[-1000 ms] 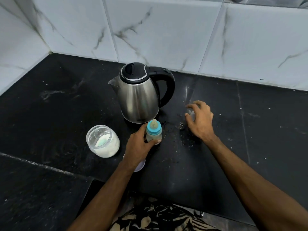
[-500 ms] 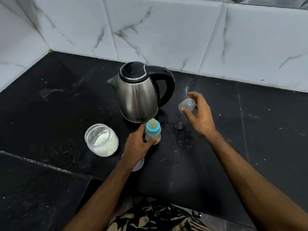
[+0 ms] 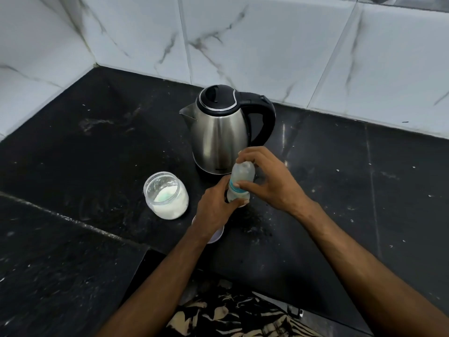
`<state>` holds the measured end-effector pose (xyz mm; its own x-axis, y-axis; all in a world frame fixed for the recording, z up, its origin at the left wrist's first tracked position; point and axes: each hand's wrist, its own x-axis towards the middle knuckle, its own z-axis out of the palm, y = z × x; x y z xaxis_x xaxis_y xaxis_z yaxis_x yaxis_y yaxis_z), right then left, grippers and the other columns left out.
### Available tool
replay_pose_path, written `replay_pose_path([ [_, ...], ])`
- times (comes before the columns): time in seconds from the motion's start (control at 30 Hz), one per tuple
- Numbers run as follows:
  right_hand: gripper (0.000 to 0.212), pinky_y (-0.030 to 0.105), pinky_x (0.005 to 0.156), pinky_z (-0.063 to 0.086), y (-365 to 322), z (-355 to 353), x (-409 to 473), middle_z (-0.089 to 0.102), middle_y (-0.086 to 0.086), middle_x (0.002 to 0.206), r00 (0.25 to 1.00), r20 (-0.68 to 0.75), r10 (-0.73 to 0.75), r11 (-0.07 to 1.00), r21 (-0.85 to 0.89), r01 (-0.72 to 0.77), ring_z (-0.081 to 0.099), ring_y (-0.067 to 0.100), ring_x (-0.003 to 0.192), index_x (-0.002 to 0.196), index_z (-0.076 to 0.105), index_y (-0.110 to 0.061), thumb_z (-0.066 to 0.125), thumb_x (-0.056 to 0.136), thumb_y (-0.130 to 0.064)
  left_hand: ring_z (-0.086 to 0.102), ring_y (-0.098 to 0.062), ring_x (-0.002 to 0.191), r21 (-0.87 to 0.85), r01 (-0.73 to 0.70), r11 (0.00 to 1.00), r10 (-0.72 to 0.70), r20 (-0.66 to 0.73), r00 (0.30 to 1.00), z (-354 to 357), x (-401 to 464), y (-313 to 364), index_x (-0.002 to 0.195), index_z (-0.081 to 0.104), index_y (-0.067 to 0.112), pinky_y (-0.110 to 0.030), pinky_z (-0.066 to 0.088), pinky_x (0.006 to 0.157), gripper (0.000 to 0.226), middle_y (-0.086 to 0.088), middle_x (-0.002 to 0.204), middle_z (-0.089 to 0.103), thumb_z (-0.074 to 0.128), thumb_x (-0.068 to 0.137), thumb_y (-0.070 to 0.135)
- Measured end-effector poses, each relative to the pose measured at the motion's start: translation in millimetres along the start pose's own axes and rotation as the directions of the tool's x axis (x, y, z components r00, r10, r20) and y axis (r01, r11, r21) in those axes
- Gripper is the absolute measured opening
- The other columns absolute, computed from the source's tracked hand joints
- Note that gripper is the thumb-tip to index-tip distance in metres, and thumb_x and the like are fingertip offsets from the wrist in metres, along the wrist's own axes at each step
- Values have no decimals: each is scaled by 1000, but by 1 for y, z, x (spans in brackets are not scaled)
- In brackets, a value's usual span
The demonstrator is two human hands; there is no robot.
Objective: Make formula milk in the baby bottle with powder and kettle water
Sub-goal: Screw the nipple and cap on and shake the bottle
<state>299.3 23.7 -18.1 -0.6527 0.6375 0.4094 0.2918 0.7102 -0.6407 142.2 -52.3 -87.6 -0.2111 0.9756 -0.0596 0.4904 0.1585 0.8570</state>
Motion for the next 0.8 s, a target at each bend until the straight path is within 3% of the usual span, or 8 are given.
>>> replay_pose_path([
  [0.3, 49, 28, 96, 50, 13, 26, -14, 55, 2, 127, 998, -52, 21, 999, -27, -22, 55, 15, 117, 126, 57, -15, 77, 85, -32, 69, -11, 103, -3, 13, 1000, -13, 25, 1000, -3, -1, 5, 131, 50, 41, -44, 56, 88, 69, 11, 110, 72, 66, 68, 63],
  [0.43, 57, 19, 100, 44, 15, 35, -24, 47, 3, 138, 999, -37, 31, 994, -102, -35, 50, 14, 124, 139, 45, -21, 70, 89, -34, 67, -12, 108, 5, 2, 1000, -2, 27, 1000, -4, -2, 7, 133, 47, 41, -45, 55, 90, 67, 11, 116, 71, 63, 71, 62],
  [0.63, 67, 8, 100, 39, 15, 49, -37, 40, 2, 145, 992, -47, 119, 992, -44, -121, 44, 2, 125, 149, 30, -29, 62, 91, -38, 68, -14, 108, 10, -30, 999, 30, 5, 1000, -6, -4, 7, 133, 46, 42, -45, 54, 89, 61, 9, 117, 71, 54, 74, 55],
  [0.8, 70, 24, 93, 51, 14, 55, -38, 47, 2, 142, 981, -113, 155, 987, -13, -158, 51, 3, 117, 145, 29, -33, 69, 89, -33, 67, -14, 109, 13, -36, 999, 36, 13, 999, -7, -4, 6, 133, 46, 42, -45, 54, 90, 61, 9, 118, 71, 55, 74, 53],
])
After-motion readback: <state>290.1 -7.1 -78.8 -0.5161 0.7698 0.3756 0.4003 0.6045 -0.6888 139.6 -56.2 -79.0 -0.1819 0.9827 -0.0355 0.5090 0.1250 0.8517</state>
